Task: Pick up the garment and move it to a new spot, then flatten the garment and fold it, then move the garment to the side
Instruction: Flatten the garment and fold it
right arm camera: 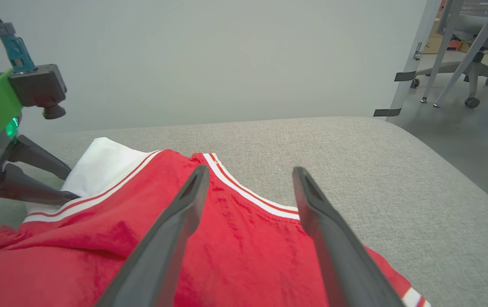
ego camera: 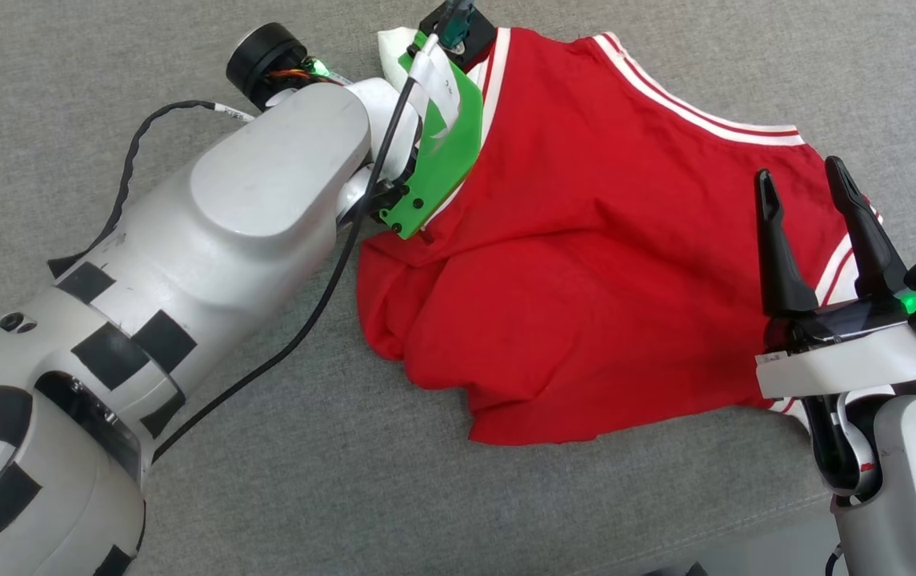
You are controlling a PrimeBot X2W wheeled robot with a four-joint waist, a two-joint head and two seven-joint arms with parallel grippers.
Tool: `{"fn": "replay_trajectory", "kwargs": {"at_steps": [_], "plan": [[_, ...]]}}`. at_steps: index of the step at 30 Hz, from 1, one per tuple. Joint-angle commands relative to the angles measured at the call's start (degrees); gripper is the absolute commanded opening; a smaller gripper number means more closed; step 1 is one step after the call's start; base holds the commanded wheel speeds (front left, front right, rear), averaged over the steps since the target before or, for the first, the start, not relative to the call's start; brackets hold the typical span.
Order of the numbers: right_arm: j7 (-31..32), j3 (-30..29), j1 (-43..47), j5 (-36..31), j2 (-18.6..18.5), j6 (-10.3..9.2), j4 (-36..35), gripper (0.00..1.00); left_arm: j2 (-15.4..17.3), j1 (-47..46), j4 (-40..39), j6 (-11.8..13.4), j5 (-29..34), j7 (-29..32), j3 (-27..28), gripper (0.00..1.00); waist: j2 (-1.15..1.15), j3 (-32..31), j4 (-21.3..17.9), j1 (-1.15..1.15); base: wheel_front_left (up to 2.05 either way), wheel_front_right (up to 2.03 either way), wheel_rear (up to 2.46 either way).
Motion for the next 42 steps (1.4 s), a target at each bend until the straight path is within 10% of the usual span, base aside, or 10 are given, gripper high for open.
{"fn": "replay_trajectory", "kwargs": {"at_steps": [1,3,4,16,42], "plan": [[-0.58,0.15,-1.20,0.08,0.08,-0.03,0.31,1.00,0.26,2.28,0.72,-0.17,0.37,0.96,-1.31,1.00,0.00,0.33,-0.39,-0.01,0.00,0.00,0.00],[-0.77,0.04,-1.43,0.06,0.03,-0.03,0.63,1.00,0.65,2.83,0.00,-0.17,0.71,1.47,-1.45,0.05,0.00,0.32,-0.36,-0.01,0.00,0.00,0.00],[-0.86,0.02,-1.51,0.03,0.01,-0.03,0.80,1.00,0.89,3.01,-0.26,-0.17,0.77,1.25,-1.48,0.00,0.00,0.22,-0.30,-0.01,0.00,0.00,0.00],[-0.87,-1.91,1.14,-0.87,-0.81,-0.03,1.69,1.00,2.74,2.06,-5.83,-0.17,3.09,-14.19,-1.53,0.00,0.00,-5.88,4.52,-0.01,0.00,0.00,0.00],[2.59,-5.28,6.51,-1.26,-1.47,-0.03,-0.25,1.00,24.25,14.32,-4.23,3.54,-4.65,-28.37,-0.07,0.00,0.00,-11.75,14.21,-0.01,0.00,0.00,0.00]]}}
